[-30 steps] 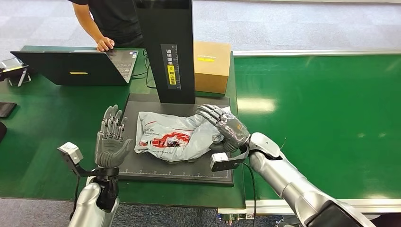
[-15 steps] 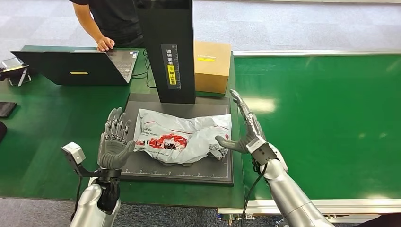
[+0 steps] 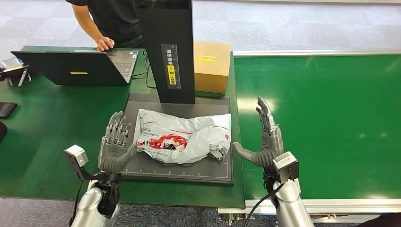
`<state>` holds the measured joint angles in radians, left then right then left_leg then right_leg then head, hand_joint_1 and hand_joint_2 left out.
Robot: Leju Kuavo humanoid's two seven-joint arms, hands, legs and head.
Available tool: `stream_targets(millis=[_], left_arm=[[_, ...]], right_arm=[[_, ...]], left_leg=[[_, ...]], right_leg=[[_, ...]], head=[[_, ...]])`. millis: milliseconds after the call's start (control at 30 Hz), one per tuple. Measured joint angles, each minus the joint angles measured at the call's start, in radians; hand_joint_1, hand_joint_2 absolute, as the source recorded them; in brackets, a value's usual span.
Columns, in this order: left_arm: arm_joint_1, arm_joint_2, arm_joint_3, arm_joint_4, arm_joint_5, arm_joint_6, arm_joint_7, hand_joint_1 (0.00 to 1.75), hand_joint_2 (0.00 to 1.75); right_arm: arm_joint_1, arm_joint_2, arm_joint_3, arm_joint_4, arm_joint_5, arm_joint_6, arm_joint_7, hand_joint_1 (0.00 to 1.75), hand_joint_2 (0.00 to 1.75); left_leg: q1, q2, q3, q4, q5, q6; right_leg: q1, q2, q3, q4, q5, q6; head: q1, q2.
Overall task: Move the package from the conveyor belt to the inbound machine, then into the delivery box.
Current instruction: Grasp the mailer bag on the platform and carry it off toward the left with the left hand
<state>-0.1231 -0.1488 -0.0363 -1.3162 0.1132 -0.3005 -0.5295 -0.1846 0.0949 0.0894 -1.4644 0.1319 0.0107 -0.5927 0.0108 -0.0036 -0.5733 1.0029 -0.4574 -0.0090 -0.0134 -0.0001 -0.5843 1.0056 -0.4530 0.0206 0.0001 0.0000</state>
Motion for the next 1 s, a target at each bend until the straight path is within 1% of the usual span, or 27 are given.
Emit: stream_targets(millis=[100,167,267,367,500,567,667,767,1000], left_arm=[[0.003,-0.002,-0.002,-0.008,-0.03,-0.012,-0.004,0.0,1.75],[0.004,-0.002,-0.009,-0.02,-0.095,0.015,-0.016,0.0,1.75],[0.003,-0.002,-0.031,-0.046,-0.253,0.096,-0.024,0.0,1.75],[0.001,-0.002,-0.065,-0.071,-0.448,0.205,-0.013,0.0,1.75],[-0.005,-0.001,-0.113,-0.088,-0.664,0.312,0.026,0.0,1.75],[-0.008,-0.001,-0.139,-0.091,-0.766,0.345,0.053,0.0,1.75],[-0.013,0.0,-0.171,-0.091,-0.873,0.36,0.098,0.0,1.75],[-0.02,0.001,-0.195,-0.083,-0.972,0.356,0.156,0.0,1.75],[-0.036,0.0,-0.205,-0.013,-1.058,0.3,0.28,0.0,1.75]], right_arm=[[0.022,0.022,-0.038,-0.01,-0.004,0.023,0.011,0.0,1.75],[0.032,0.033,-0.066,-0.012,-0.006,0.036,0.018,0.0,1.75],[0.044,0.049,-0.109,-0.019,-0.006,0.054,0.03,0.0,1.75],[0.052,0.062,-0.147,-0.034,-0.003,0.069,0.042,0.0,1.75],[0.06,0.075,-0.178,-0.05,0.004,0.086,0.05,0.0,1.75],[0.063,0.078,-0.187,-0.054,0.007,0.09,0.052,0.0,1.75],[0.067,0.081,-0.195,-0.059,0.01,0.096,0.053,0.0,1.75],[0.07,0.084,-0.201,-0.063,0.015,0.103,0.053,0.0,1.75],[0.075,0.093,-0.212,-0.063,0.026,0.108,0.053,0.0,1.75]], left_leg=[[0.0,0.0,0.0,0.0,0.0,0.0],[0.0,0.0,0.0,0.0,0.0,0.0],[0.0,0.0,0.0,0.0,0.0,0.0],[0.0,0.0,0.0,0.0,0.0,0.0],[0.0,0.0,0.0,0.0,0.0,0.0],[0.0,0.0,0.0,0.0,0.0,0.0],[0.0,0.0,0.0,0.0,0.0,0.0],[0.0,0.0,0.0,0.0,0.0,0.0],[0.0,0.0,0.0,0.0,0.0,0.0]], right_leg=[[0.0,0.0,0.0,0.0,0.0,0.0],[0.0,0.0,0.0,0.0,0.0,0.0],[0.0,0.0,0.0,0.0,0.0,0.0],[0.0,0.0,0.0,0.0,0.0,0.0],[0.0,0.0,0.0,0.0,0.0,0.0],[0.0,0.0,0.0,0.0,0.0,0.0],[0.0,0.0,0.0,0.0,0.0,0.0],[0.0,0.0,0.0,0.0,0.0,0.0],[0.0,0.0,0.0,0.0,0.0,0.0]], head=[[0.0,0.0],[0.0,0.0],[0.0,0.0],[0.0,0.0],[0.0,0.0],[0.0,0.0],[0.0,0.0],[0.0,0.0],[0.0,0.0]])
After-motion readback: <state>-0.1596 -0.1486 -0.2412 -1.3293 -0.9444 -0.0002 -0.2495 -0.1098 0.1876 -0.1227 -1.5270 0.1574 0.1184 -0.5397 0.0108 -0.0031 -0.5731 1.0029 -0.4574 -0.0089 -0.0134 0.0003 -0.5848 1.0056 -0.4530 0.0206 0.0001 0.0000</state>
